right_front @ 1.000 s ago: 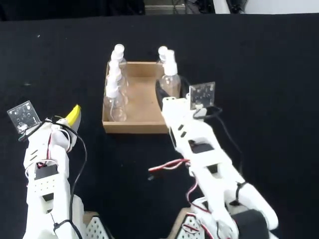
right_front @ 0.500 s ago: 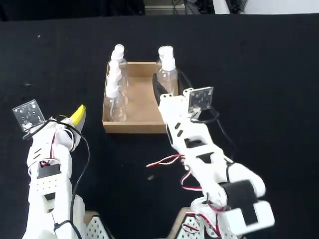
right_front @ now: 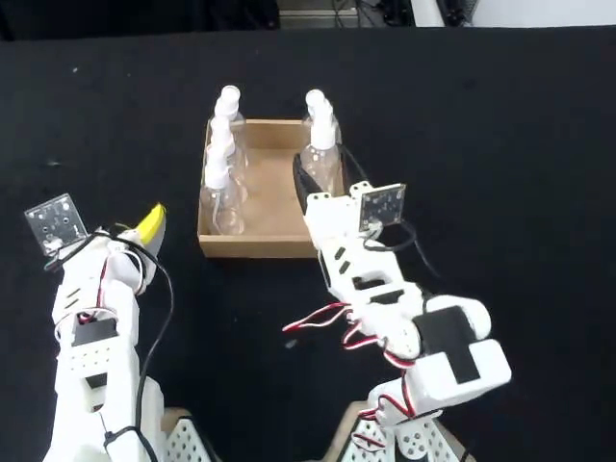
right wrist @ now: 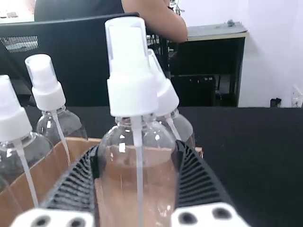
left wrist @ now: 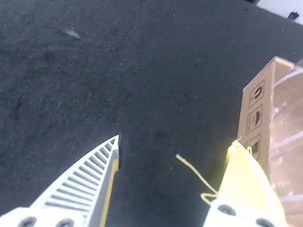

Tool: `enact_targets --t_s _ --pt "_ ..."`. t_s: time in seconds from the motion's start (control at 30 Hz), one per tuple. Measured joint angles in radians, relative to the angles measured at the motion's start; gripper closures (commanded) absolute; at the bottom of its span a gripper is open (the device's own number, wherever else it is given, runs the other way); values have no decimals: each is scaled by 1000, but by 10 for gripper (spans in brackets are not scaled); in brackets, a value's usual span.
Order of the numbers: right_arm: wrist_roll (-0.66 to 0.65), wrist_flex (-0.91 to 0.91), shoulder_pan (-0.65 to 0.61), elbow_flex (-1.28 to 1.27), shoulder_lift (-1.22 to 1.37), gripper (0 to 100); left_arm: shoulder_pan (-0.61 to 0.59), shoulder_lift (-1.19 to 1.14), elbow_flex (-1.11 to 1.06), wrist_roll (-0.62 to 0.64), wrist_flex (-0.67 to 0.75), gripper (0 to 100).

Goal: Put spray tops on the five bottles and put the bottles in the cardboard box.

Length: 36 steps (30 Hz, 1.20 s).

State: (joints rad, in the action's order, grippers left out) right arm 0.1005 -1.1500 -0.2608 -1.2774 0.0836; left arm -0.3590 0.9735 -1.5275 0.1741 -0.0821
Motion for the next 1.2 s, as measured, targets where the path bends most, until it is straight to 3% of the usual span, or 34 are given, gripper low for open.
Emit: enact_targets --t_s 0.6,0.83,1.2 --pt "0 -2 0 -9 11 988 0 0 -3 0 2 690" --pt "0 -152 0 -114 11 988 0 0 -3 0 2 690" --pt "0 -176 0 -121 43 988 0 0 -3 0 2 690"
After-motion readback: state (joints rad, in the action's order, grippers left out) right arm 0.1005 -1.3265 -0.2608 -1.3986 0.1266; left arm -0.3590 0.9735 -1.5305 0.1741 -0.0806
